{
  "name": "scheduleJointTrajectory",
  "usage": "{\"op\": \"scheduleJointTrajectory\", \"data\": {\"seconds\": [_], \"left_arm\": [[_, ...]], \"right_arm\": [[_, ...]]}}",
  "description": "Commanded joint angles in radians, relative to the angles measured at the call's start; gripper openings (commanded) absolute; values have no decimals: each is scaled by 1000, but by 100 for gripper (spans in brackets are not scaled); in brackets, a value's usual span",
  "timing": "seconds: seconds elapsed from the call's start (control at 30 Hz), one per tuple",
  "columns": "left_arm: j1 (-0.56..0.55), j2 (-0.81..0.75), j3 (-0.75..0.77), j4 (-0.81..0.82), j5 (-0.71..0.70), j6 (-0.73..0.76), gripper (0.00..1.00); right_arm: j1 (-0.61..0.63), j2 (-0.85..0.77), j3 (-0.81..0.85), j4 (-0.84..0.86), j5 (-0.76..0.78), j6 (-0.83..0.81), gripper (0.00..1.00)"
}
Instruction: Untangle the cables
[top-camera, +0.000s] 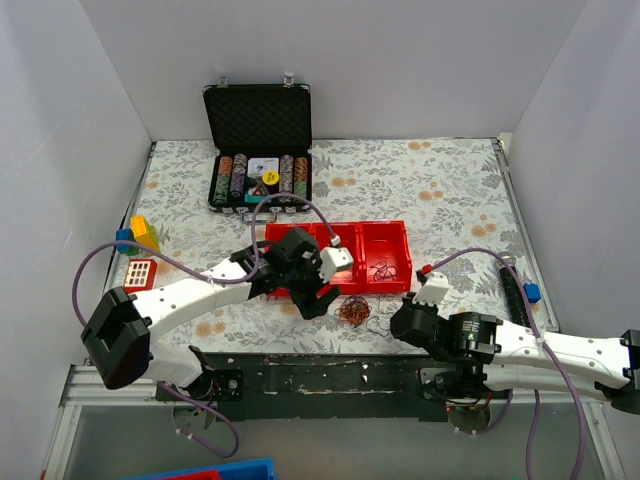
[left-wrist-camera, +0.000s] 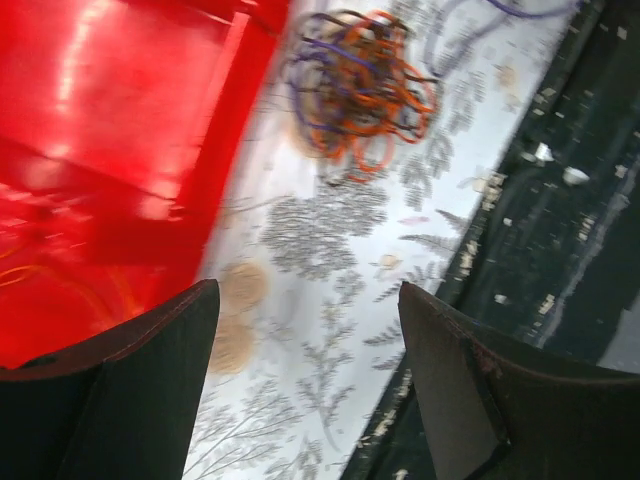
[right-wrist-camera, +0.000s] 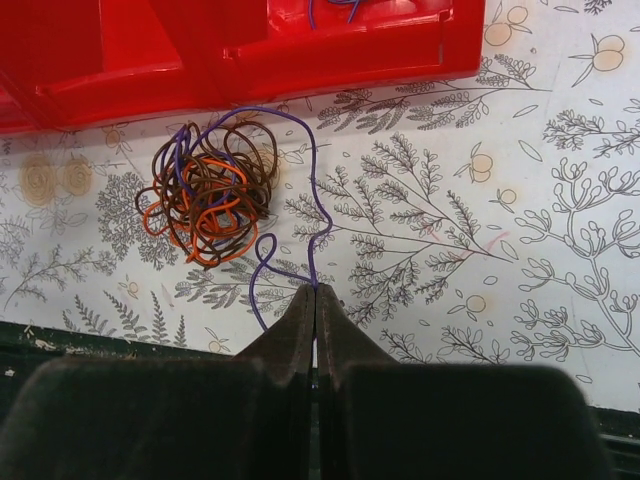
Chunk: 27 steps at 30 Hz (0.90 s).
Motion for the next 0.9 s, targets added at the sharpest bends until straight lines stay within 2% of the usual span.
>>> {"op": "scheduleJointTrajectory", "data": {"seconds": [0.0,0.13,0.4,0.57,0.8,0.87], "left_arm": [[-73,23,-35,57,131,-36,71],[-124,109,-49,152,111,-67,70],[-130,202,-40,269,97,-114,69],[-130,230,-46,317,71,-122,54],[-130,275,-54,344,34,-113,49],[-130,285,-57,349,13,-102,42]], "right_arm": [[5,5,5,46,46,13,1],[5,14,5,21,29,27,1],[7,10,0,-22,11,46,1],[5,11,-1,-23,8,44,1],[5,2,3,-26,0,39,1],[5,-4,5,-28,-1,36,1]]}}
